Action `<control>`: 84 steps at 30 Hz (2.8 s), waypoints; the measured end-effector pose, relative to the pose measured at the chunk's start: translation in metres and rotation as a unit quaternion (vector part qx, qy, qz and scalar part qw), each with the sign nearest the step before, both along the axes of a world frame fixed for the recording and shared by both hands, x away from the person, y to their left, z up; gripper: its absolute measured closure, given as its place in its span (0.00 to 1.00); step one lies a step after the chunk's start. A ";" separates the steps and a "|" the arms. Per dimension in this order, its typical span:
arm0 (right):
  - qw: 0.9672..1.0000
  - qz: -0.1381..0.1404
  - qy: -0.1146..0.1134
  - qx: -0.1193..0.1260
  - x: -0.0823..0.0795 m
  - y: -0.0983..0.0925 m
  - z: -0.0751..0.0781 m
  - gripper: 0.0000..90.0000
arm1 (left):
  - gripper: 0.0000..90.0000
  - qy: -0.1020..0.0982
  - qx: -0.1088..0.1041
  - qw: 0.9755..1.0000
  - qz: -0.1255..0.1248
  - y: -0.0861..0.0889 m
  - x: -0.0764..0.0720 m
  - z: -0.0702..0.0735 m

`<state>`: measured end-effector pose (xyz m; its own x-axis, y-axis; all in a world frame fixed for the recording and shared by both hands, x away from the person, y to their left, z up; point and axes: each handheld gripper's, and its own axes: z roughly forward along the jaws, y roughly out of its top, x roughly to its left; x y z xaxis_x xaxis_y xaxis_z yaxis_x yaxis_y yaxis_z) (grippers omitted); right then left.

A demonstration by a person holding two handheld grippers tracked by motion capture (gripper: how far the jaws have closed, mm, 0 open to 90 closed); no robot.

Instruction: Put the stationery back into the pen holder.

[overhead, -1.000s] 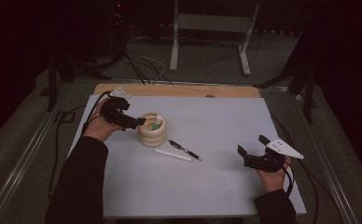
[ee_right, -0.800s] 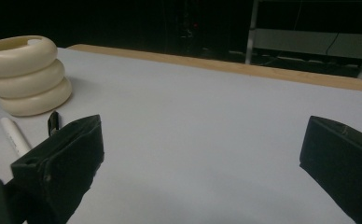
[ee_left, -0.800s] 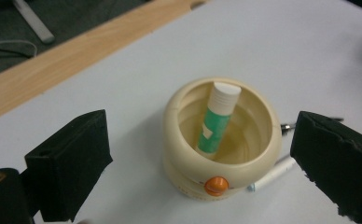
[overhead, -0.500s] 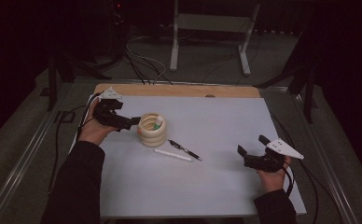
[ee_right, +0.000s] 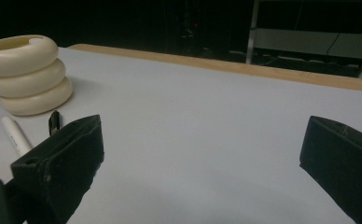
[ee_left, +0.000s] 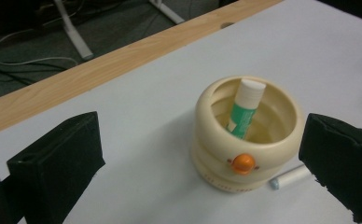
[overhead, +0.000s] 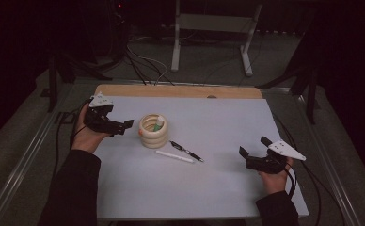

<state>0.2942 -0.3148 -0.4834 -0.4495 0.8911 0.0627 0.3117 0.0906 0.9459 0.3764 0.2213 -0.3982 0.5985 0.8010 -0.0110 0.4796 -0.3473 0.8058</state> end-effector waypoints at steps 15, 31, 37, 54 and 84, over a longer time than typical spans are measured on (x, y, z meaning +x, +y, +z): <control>1.000 0.000 0.001 0.002 0.000 0.000 0.000 0.00 | 0.00 -0.029 -0.003 0.999 0.019 0.007 -0.021 -0.016; 1.000 -0.001 0.002 0.002 0.000 0.001 -0.001 0.00 | 0.00 -0.037 -0.022 0.998 0.041 0.020 -0.046 -0.040; 1.000 -0.001 0.002 0.000 0.000 0.000 -0.001 0.00 | 0.00 -0.043 -0.028 0.998 0.047 0.021 -0.057 -0.050; 1.000 -0.001 0.002 -0.005 0.000 0.002 -0.001 0.00 | 0.00 -0.050 -0.044 0.996 0.059 0.022 -0.068 -0.066; 0.999 0.026 0.040 0.014 0.026 0.016 0.032 0.00 | 0.00 -0.053 -0.046 0.995 0.072 0.023 -0.070 -0.067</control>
<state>0.3202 -0.2992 -0.4511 -0.4877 0.8640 0.1249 0.3816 0.0823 0.9206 0.3059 0.2441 -0.4654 0.4793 0.8771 -0.0312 0.4301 -0.2036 0.8795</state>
